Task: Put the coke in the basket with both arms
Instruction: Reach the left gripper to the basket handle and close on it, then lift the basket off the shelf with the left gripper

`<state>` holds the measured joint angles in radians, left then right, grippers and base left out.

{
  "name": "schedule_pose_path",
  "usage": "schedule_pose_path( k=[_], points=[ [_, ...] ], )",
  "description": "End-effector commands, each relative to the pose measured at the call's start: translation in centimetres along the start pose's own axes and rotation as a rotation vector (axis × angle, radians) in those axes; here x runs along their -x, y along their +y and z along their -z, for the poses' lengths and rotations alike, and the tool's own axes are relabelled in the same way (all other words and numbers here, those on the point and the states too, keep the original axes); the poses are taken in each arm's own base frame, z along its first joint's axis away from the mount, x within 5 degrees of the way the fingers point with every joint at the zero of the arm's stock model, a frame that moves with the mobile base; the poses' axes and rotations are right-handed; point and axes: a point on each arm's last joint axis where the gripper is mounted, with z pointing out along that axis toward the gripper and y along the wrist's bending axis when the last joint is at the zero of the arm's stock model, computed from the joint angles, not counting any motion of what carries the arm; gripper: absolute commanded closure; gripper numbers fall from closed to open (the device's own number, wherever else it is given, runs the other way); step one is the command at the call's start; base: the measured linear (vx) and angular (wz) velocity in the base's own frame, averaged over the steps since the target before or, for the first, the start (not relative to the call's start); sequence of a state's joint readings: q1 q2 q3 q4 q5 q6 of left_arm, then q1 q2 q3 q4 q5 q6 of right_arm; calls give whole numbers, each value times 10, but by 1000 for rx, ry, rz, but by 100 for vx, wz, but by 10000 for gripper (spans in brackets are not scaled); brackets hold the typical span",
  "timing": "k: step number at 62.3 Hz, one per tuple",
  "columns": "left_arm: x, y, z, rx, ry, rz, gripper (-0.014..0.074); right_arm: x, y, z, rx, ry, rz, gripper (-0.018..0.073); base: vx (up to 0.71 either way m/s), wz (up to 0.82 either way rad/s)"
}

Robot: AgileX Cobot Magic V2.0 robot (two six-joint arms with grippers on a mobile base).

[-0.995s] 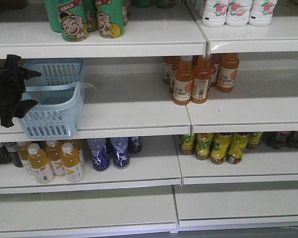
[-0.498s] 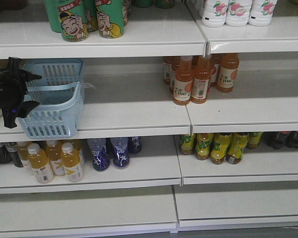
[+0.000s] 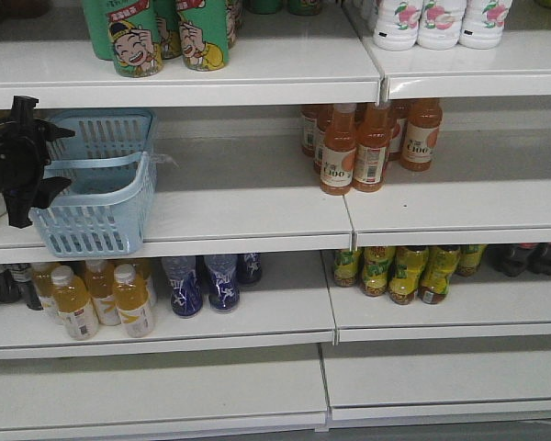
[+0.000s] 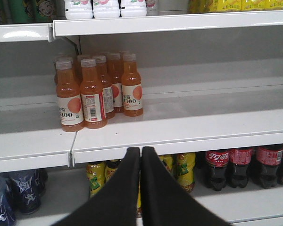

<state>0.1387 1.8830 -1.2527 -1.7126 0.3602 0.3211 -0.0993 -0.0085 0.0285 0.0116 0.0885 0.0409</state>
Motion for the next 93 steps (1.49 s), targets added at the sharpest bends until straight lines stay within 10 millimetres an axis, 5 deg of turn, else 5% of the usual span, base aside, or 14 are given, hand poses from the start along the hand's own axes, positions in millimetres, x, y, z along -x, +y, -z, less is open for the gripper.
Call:
schedule_pose_path(
  k=[1,36,46,60,93],
  points=[
    [0,-28,14,-100,-16,59,94,1,0,0,-5,-69,10,569,0,0],
    [1,-31,-4,-126,53,52,122,1,0,0,-5,-69,10,569,0,0],
    [2,-31,-4,-123,44,52,270,1,0,0,-5,-69,10,569,0,0],
    [2,-31,-4,-122,43,52,606,1,0,0,-5,-69,10,569,0,0],
    [-11,-36,-1,-186,179,-99,603,1,0,0,-5,-69,10,569,0,0]
  ],
)
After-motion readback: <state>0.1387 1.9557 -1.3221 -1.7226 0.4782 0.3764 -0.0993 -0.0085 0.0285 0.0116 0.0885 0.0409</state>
